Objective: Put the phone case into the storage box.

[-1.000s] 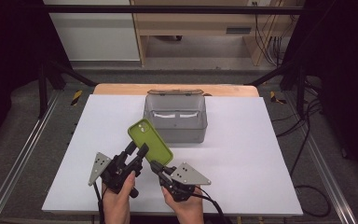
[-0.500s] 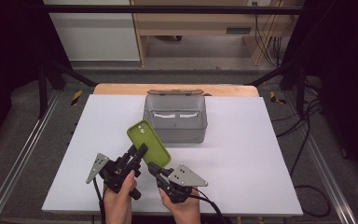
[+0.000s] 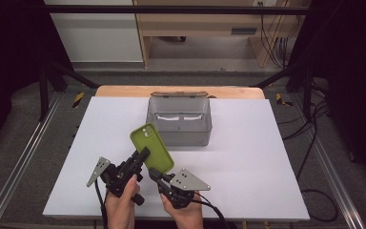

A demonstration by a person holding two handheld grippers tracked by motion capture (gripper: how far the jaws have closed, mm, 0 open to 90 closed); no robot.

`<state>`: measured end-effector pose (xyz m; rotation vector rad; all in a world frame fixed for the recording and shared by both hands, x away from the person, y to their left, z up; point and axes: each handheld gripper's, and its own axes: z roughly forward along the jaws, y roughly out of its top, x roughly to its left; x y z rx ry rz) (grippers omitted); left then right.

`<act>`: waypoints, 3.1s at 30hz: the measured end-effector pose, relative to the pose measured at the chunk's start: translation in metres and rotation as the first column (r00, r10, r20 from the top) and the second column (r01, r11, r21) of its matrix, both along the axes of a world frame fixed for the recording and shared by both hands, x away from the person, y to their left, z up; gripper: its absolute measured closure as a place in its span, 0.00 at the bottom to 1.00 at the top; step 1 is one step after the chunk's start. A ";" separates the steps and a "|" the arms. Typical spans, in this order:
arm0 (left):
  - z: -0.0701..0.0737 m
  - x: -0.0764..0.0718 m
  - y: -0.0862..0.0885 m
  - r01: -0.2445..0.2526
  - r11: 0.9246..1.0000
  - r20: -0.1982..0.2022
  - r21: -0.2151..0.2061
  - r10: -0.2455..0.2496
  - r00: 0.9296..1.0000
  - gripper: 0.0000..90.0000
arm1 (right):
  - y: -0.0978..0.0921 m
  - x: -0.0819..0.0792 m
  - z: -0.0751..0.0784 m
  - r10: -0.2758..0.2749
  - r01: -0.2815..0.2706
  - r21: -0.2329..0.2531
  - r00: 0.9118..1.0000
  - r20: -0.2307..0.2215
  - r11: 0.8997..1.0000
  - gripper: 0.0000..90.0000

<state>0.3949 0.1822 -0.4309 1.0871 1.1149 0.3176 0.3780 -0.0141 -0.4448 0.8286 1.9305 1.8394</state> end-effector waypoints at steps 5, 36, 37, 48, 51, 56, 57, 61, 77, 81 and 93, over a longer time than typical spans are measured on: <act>-0.001 -0.001 0.002 0.005 1.000 -0.006 -0.020 -0.005 1.000 0.83 | 0.000 0.001 0.000 0.012 -0.012 0.013 1.000 -0.015 1.000 0.98; -0.010 0.007 0.023 -0.077 0.993 -0.014 0.094 0.078 0.997 0.86 | -0.019 0.033 -0.006 -0.120 0.115 -0.178 0.993 -0.019 0.977 0.18; -0.010 0.007 0.024 -0.079 0.992 -0.012 0.100 0.081 0.997 0.86 | -0.021 0.035 -0.006 -0.123 0.119 -0.190 0.992 -0.014 0.975 0.17; -0.011 0.011 0.039 -0.113 0.988 -0.031 0.110 0.117 0.993 0.86 | -0.042 0.047 -0.005 -0.160 0.155 -0.241 0.987 -0.003 0.958 0.14; -0.011 0.012 0.046 -0.131 0.985 -0.039 0.115 0.136 0.990 0.86 | -0.048 0.048 -0.003 -0.169 0.167 -0.249 0.986 0.016 0.954 0.17; -0.008 0.012 0.054 -0.159 0.978 -0.032 0.136 0.165 0.986 0.86 | -0.068 0.049 0.002 -0.214 0.227 -0.246 0.974 0.080 0.942 0.13; -0.007 0.013 0.055 -0.166 0.975 -0.027 0.147 0.172 0.985 0.86 | -0.068 0.049 0.002 -0.214 0.227 -0.246 0.974 0.080 0.942 0.13; -0.007 0.014 0.060 -0.187 0.969 -0.028 0.160 0.194 0.981 0.86 | -0.080 0.054 0.002 -0.257 0.273 -0.272 0.962 0.093 0.923 0.08; -0.002 0.015 0.072 -0.226 0.954 -0.023 0.198 0.235 0.972 0.86 | -0.130 0.057 0.005 -0.300 0.322 -0.263 0.946 0.119 0.910 0.05; 0.001 0.015 0.072 -0.226 0.953 -0.018 0.204 0.234 0.972 0.87 | -0.143 0.053 0.004 -0.327 0.350 -0.257 0.936 0.127 0.901 0.03; 0.010 0.014 0.074 -0.237 0.940 0.002 0.244 0.244 0.970 0.86 | -0.187 0.042 -0.004 -0.349 0.381 -0.274 0.924 0.158 0.883 0.04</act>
